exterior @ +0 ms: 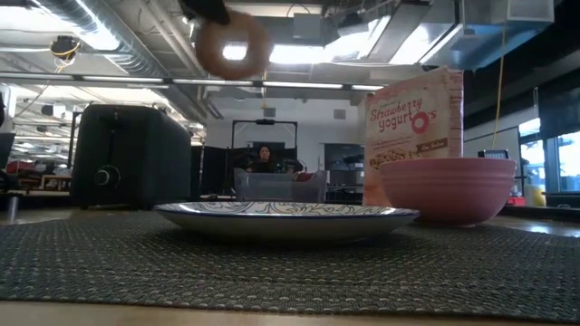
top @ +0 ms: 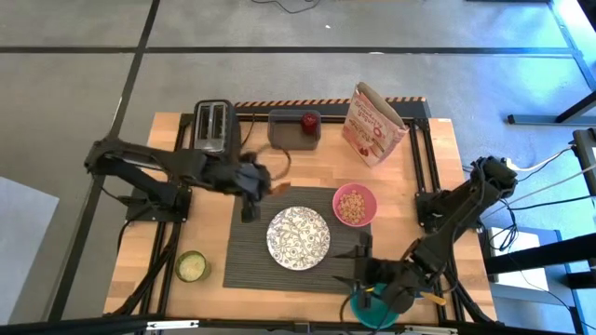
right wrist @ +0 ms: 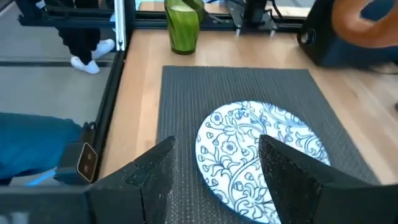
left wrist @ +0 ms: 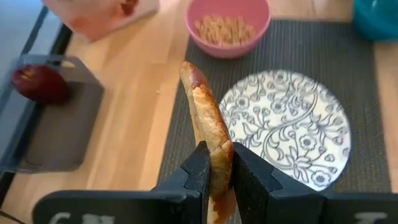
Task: Arrange a breakfast setting
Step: Put the bagel on the white plate
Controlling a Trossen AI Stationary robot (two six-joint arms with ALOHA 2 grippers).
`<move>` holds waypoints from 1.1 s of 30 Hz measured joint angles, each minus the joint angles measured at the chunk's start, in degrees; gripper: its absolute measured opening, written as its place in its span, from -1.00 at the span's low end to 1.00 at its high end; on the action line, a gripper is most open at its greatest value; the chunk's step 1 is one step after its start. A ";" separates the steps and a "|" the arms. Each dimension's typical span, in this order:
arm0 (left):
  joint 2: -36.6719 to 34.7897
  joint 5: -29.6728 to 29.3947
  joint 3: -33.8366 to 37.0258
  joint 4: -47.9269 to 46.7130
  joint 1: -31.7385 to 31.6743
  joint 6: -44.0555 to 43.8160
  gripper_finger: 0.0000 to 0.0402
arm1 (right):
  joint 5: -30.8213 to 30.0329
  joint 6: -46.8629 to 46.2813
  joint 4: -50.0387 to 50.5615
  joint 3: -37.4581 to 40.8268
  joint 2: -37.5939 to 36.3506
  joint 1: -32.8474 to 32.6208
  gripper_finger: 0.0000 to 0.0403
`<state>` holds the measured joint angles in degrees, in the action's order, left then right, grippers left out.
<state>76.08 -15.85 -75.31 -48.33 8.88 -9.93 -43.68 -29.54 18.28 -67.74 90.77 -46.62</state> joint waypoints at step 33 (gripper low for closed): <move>28.07 -1.28 4.00 21.19 7.47 4.09 -0.71 | -8.61 -3.16 -1.17 7.61 0.14 -1.00 0.08</move>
<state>104.16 -17.13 -71.31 -27.14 16.36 -5.85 -52.29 -32.70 17.11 -60.13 90.91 -47.62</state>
